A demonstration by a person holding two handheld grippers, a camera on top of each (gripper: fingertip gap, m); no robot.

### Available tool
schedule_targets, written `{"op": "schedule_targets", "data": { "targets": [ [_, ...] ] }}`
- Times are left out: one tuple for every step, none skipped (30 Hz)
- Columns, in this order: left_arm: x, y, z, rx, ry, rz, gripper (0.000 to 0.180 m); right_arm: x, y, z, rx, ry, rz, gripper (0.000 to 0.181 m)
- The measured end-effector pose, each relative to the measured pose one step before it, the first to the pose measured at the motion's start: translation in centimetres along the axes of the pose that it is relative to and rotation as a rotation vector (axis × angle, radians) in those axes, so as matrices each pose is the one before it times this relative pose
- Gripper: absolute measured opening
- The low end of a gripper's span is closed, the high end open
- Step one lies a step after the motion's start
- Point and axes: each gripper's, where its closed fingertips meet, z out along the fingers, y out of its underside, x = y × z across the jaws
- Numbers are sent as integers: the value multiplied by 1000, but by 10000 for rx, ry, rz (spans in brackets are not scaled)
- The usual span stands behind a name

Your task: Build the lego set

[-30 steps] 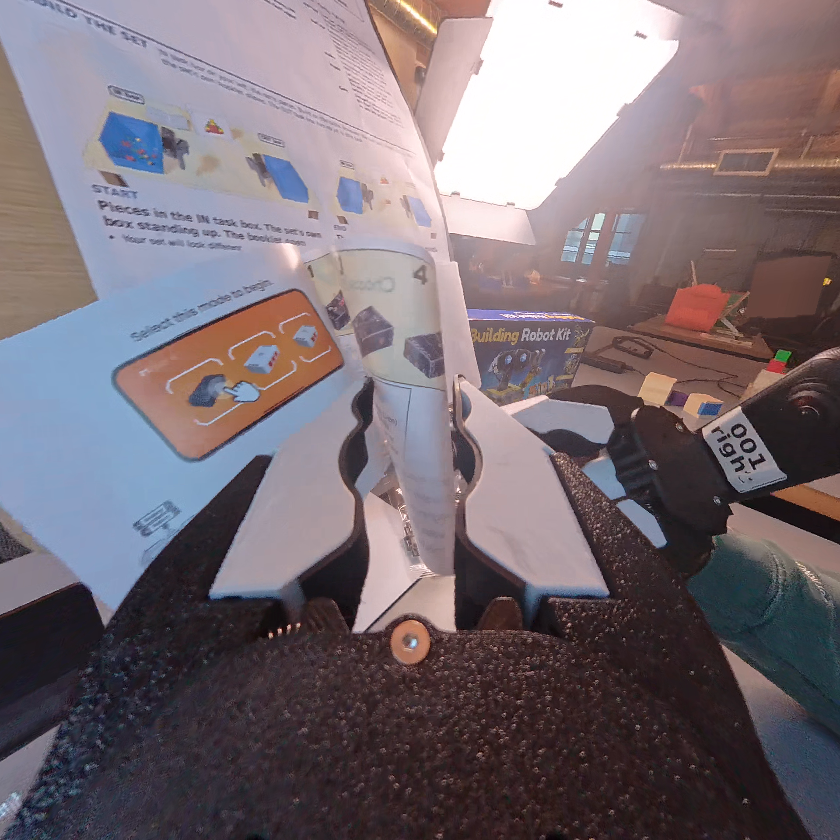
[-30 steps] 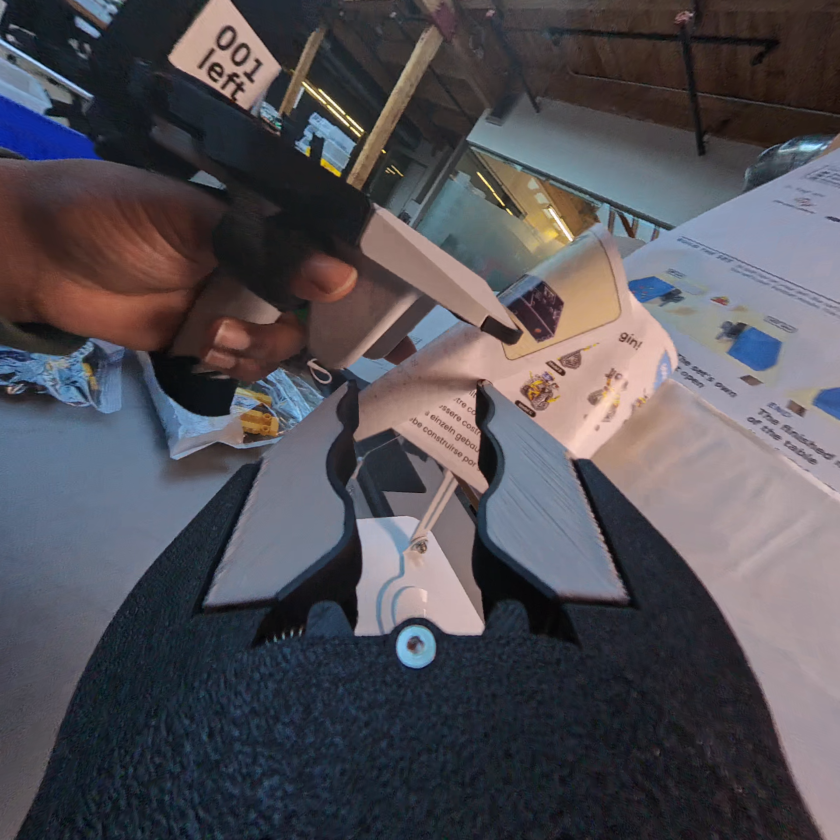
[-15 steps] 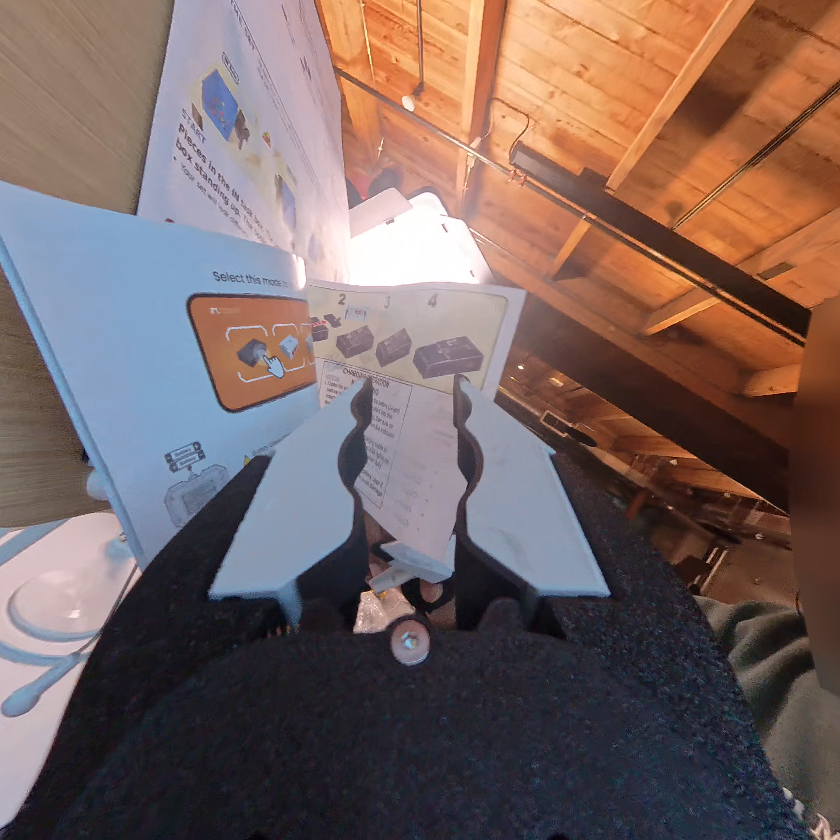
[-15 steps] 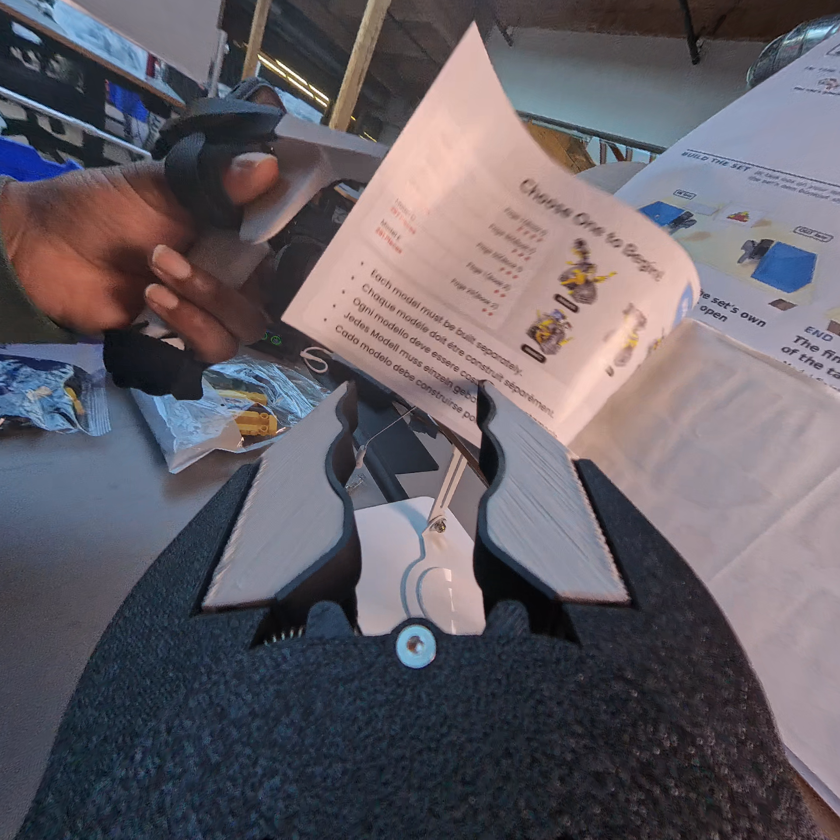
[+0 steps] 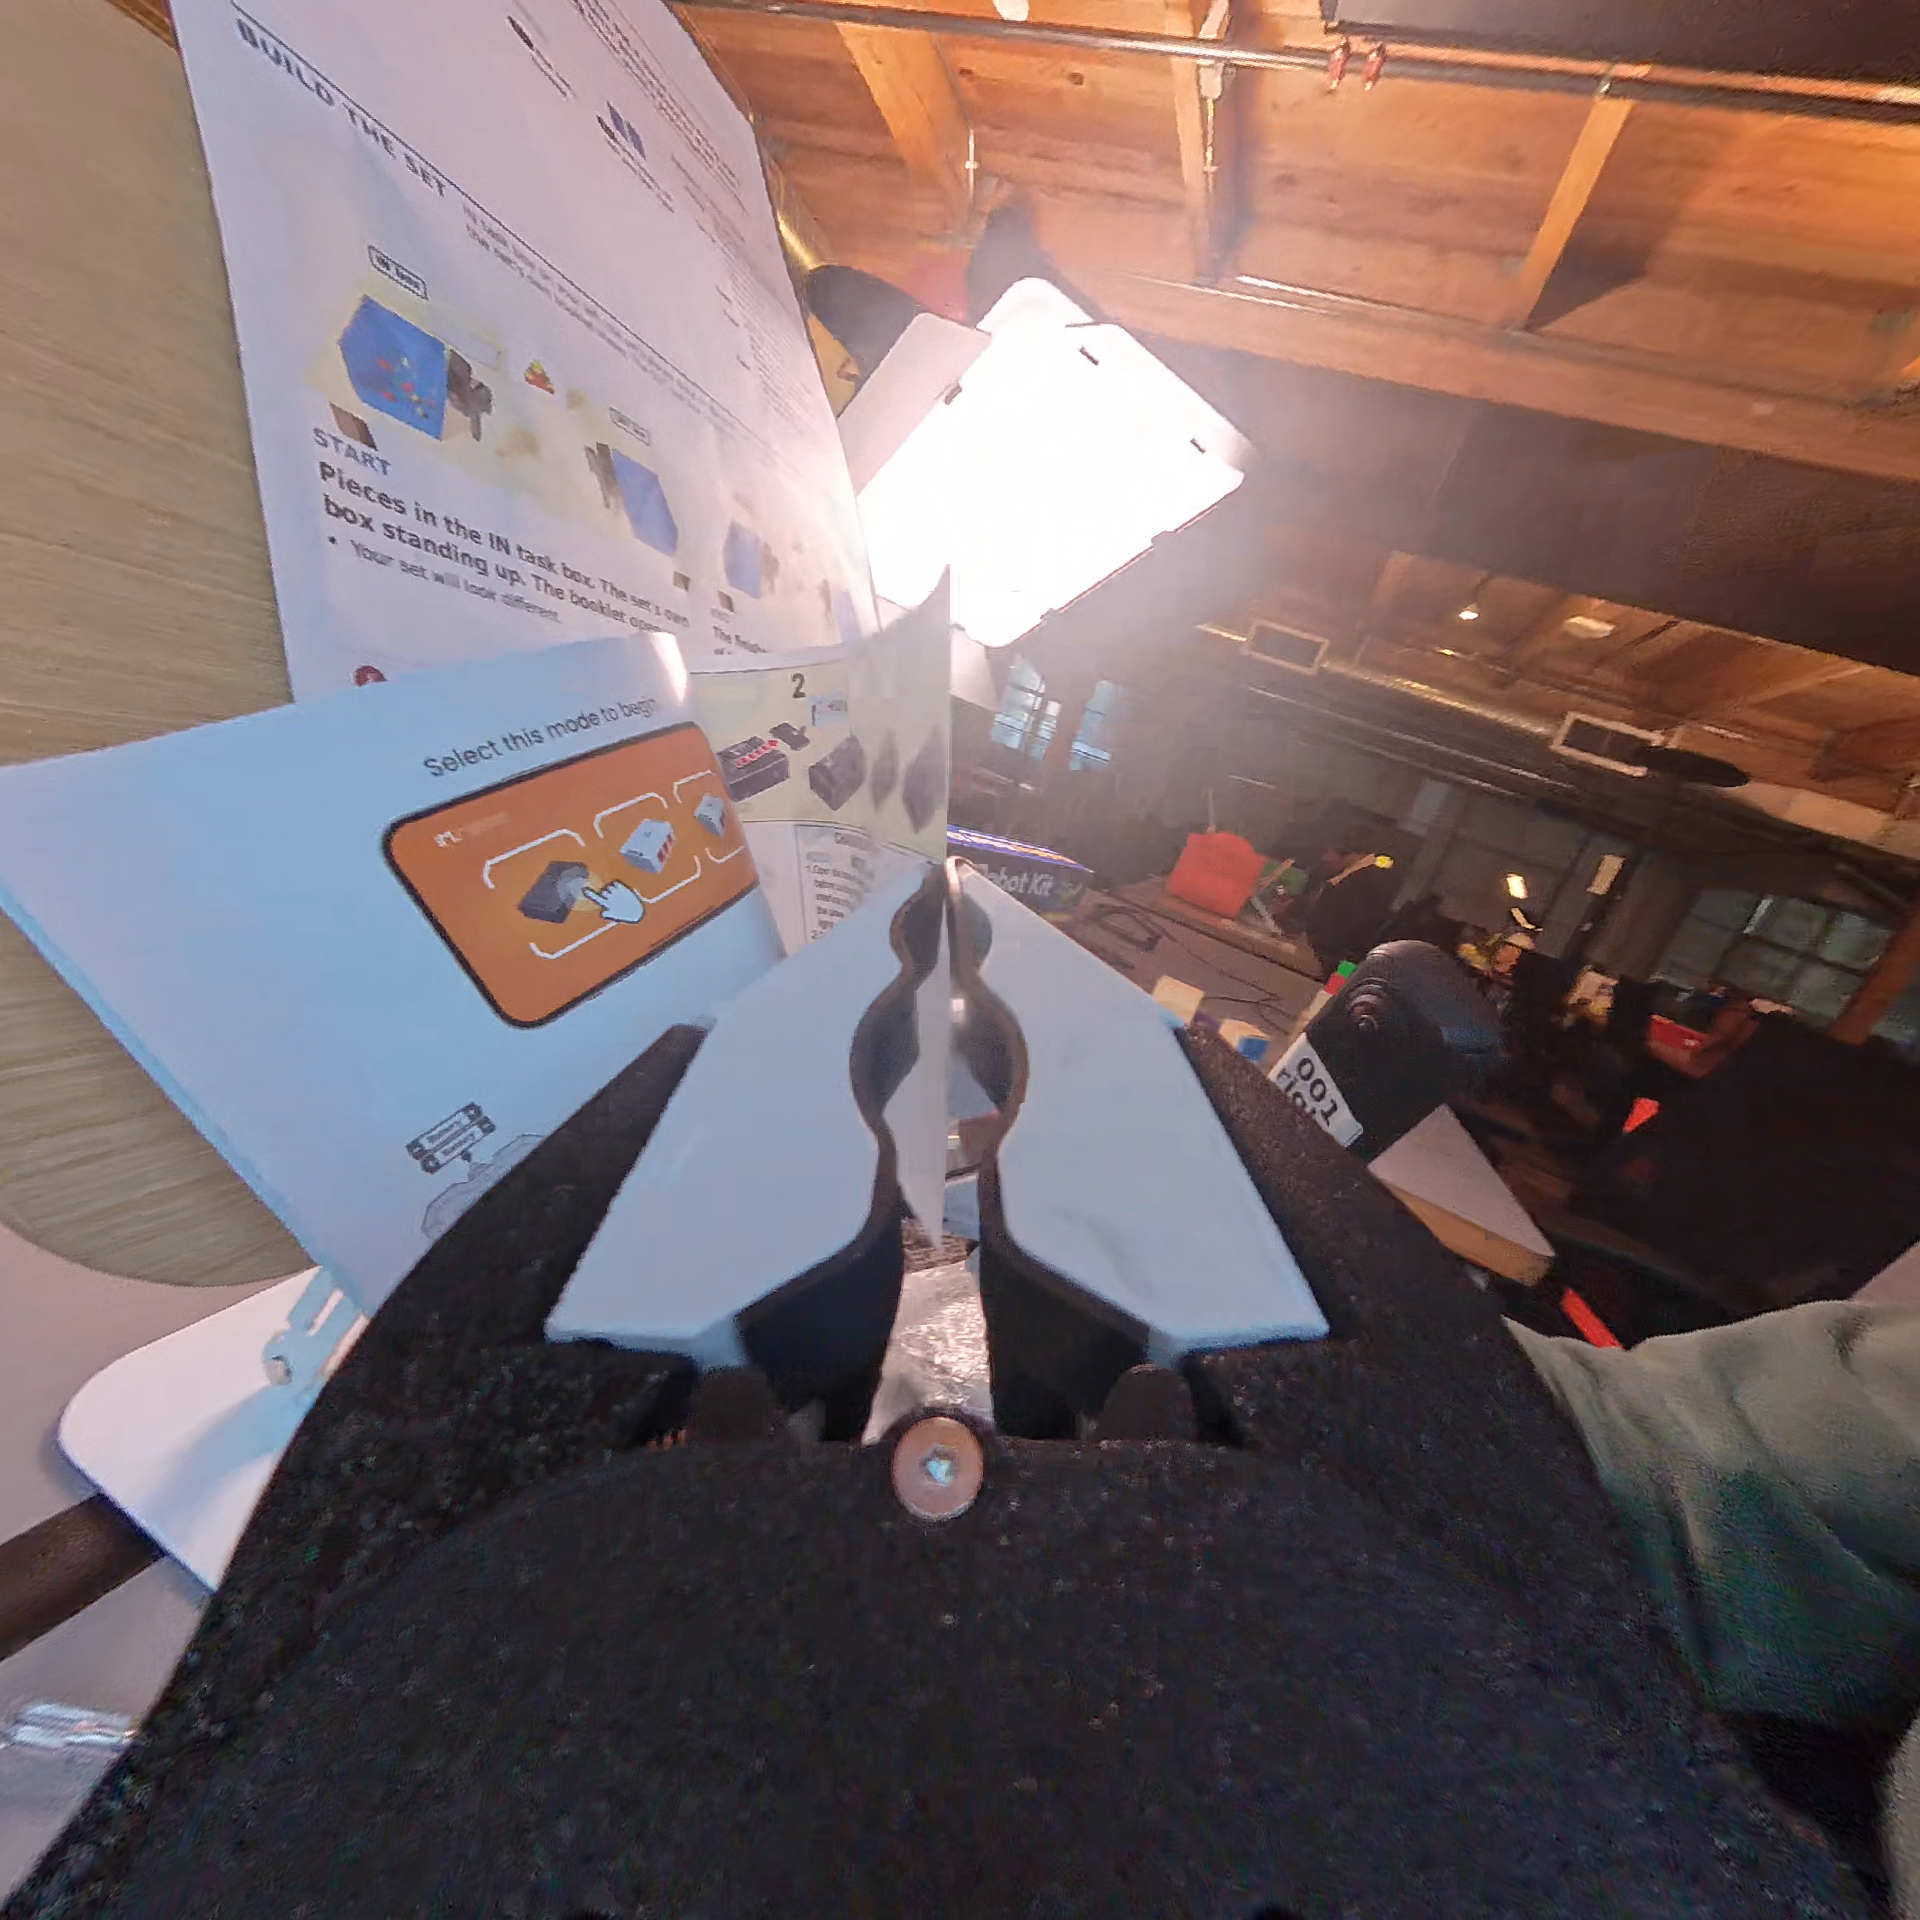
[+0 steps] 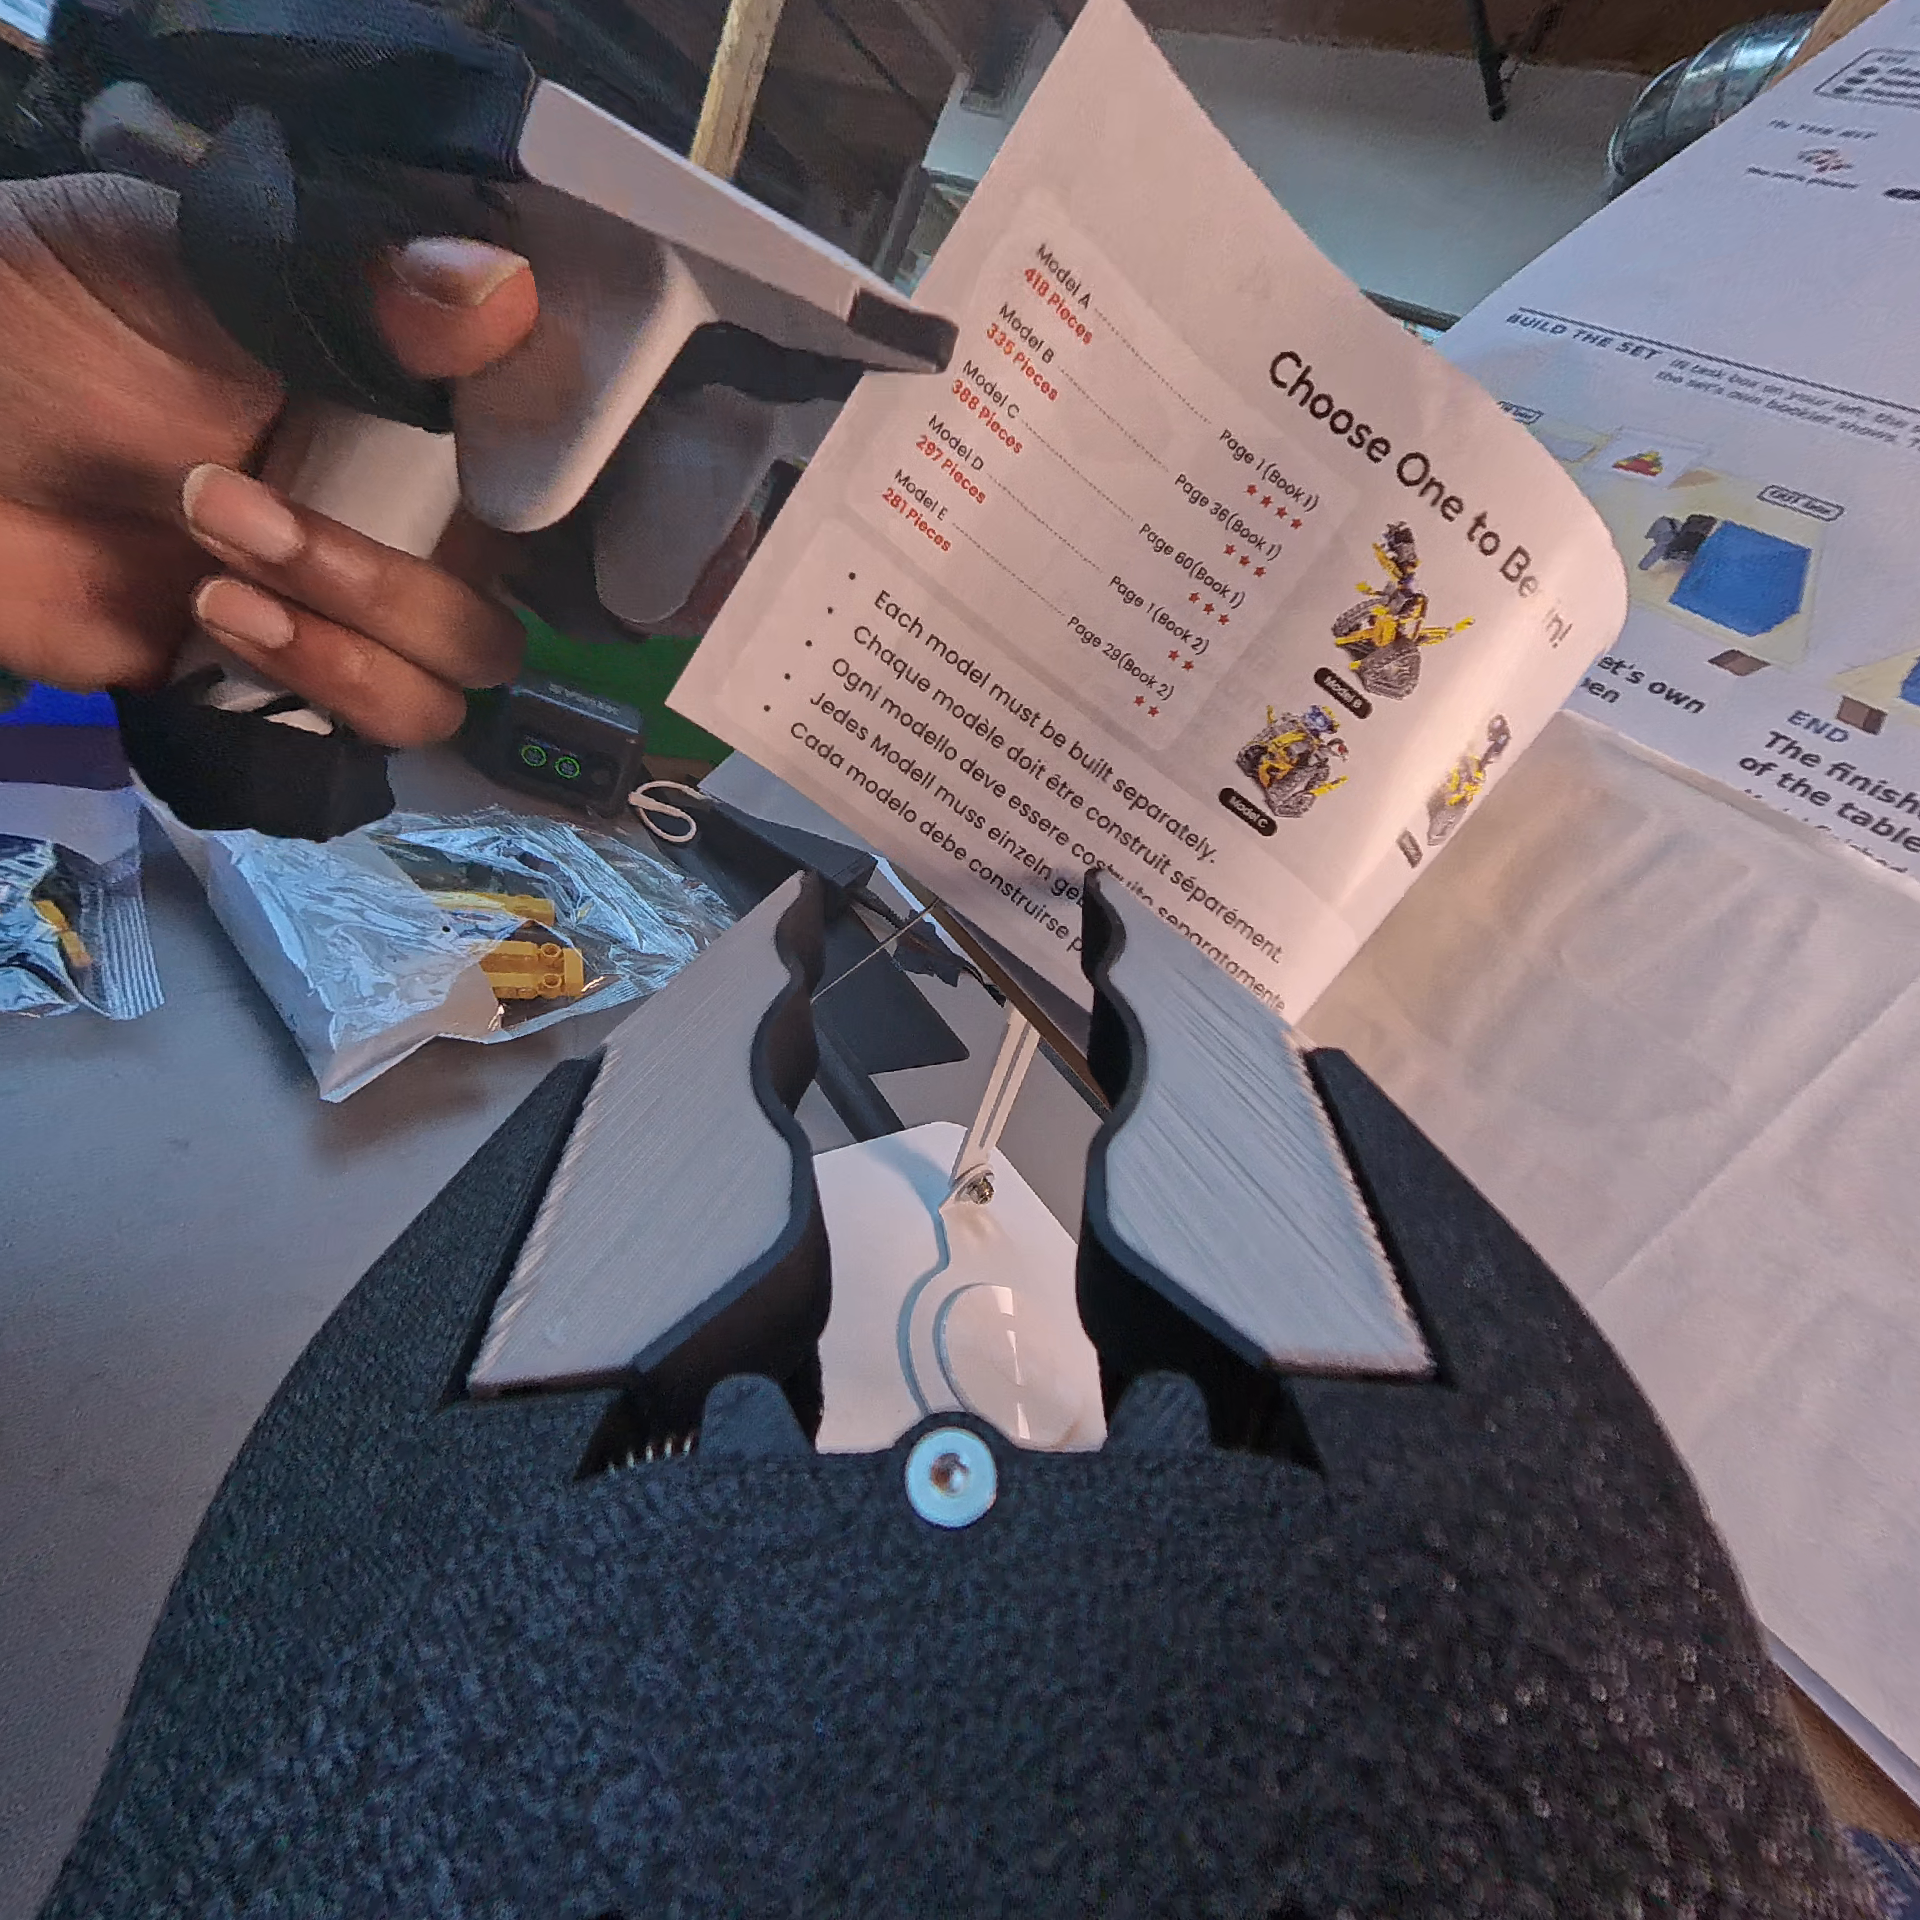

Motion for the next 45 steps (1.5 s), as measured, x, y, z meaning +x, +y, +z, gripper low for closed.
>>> {"op": "schedule_targets", "data": {
  "targets": [
    [-130, -139, -78, 16, -223, 270, 0, 95, 66, -22, -26, 13, 30, 47],
    [22, -53, -16, -57, -126, 228, 0, 141, 59, -18, -21, 39, 18, 46],
    [136, 4, 27, -111, -62, 214, 0, 167, 66, -27, -22, 52, 22, 46],
    [154, -8, 47, -93, -94, 256, 0, 192, 75, -27, -29, 60, 33, 45],
    [124, -12, 79, -89, -132, 304, 0, 196, 19, -40, 3, 54, 52, 45],
    [133, 27, 98, -115, -144, 317, 0, 209, -7, -55, 16, 52, 76, 44],
    [87, 15, 82, -109, -165, 321, 0, 252, 20, -56, 5, 68, 85, 44],
    [41, -25, 64, -88, -178, 306, 0, 269, 13, -62, 6, 70, 86, 44],
    [-22, -30, 21, -76, -175, 270, 0, 331, 42, -62, -17, 101, 88, 44],
    [-79, -78, -36, -46, -169, 227, 0, 397, 91, -69, -41, 126, 95, 43],
    [-239, -118, -113, -4, -210, 188, 0, 398, 101, -52, -47, 111, 106, 43],
    [-376, -124, -166, 5, -254, 162, 0, 397, 114, -59, -43, 99, 122, 43],
    [-461, -81, -203, -13, -261, 159, 0, 408, 95, -72, -33, 95, 142, 43],
    [-520, -36, -215, -32, -278, 180, 0, 481, 117, -68, -53, 142, 159, 43],
    [-465, 22, -202, -61, -237, 184, 0, 540, 114, -60, -47, 171, 176, 42],
    [-366, 47, -167, -79, -165, 146, 0, 462, 73, -78, -16, 120, 204, 42],
    [-388, -26, -163, -29, -189, 125, 0, 468, 70, -57, -15, 123, 225, 42],
    [-479, -88, -179, 18, -262, 137, 0, 429, 58, -61, -5, 108, 222, 42],
    [-547, -45, -170, 3, -309, 150, 0, 353, 101, -29, -25, 91, 205, 41],
    [-559, 26, -150, -29, -295, 145, 0, 307, 156, 8, -59, 93, 161, 41],
    [-514, 95, -115, -49, -246, 101, 0, 198, 184, 29, -65, 68, 105, 41],
    [-467, 104, -96, -39, -201, 33, 0, 171, 207, 41, -82, 82, 52, 41],
    [-499, 136, -73, -31, -191, -24, 0, 173, 257, 70, -118, 103, 12, 41],
    [-634, 230, -50, -58, -262, -11, 0, 139, 296, 86, -138, 100, 0, 41],
    [-772, 369, -19, -97, -356, 89, 0, 126, 270, 73, -120, 87, 5, 42],
    [-803, 486, 47, -117, -379, 198, 0, 42, 196, 69, -81, 44, 0, 42],
    [-672, 570, 124, -128, -310, 233, 0, -77, 120, 59, -40, 3, -9, 42],
    [-525, 596, 217, -139, -226, 204, 0, -168, 42, 86, -9, -25, -21, 42],
    [-436, 557, 266, -131, -176, 156, 0, -280, 33, 113, -22, -45, -72, 41],
    [-373, 453, 264, -95, -147, 107, 0, -310, 45, 160, -55, -33, -131, 41],
    [-300, 331, 224, -49, -123, 77, 0, -362, 56, 184, -76, -36, -190, 41],
    [-269, 260, 204, -28, -104, 70, 0, -324, 33, 205, -75, -9, -195, 40],
    [-248, 254, 195, -46, -91, 68, 0, -276, 12, 240, -75, 6, -137, 39],
    [-234, 240, 174, -56, -72, 41, 0, -240, -27, 291, -82, 5, -42, 38],
    [-169, 161, 128, -16, -41, -17, 1, -162, -20, 317, -92, 35, 31, 36],
    [-123, 49, 99, 34, -13, -70, 1, -114, -38, 335, -78, 41, 46, 33],
    [-79, -7, 55, 43, 9, -77, 1, 30, 4, 316, -80, 122, 37, 30],
    [-79, -29, 52, 28, 0, -39, 1, 182, 19, 327, -81, 190, 30, 25],
    [-112, -39, 18, 25, -19, -9, 1, 94, -21, 325, -48, 94, 82, 23],
    [-135, -73, -2, 34, -30, -20, 1, 7, 0, 328, -80, 35, 139, 22],
    [-153, -67, -16, 38, -35, -48, 1, -18, 58, 320, -112, 36, 104, 22],
    [-186, -82, -52, 34, -39, -74, 2, -18, 98, 305, -122, 77, 15, 22],
    [-236, -98, -73, 37, -58, -105, 5, -3, 119, 280, -119, 113, -64, 21],
    [-293, -158, -121, 61, -98, -132, 9, 32, 157, 264, -142, 159, -118, 21],
    [-337, -286, -186, 121, -139, -149, 13, -14, -41, 159, -16, 144, -129, 19]
  ]
}}
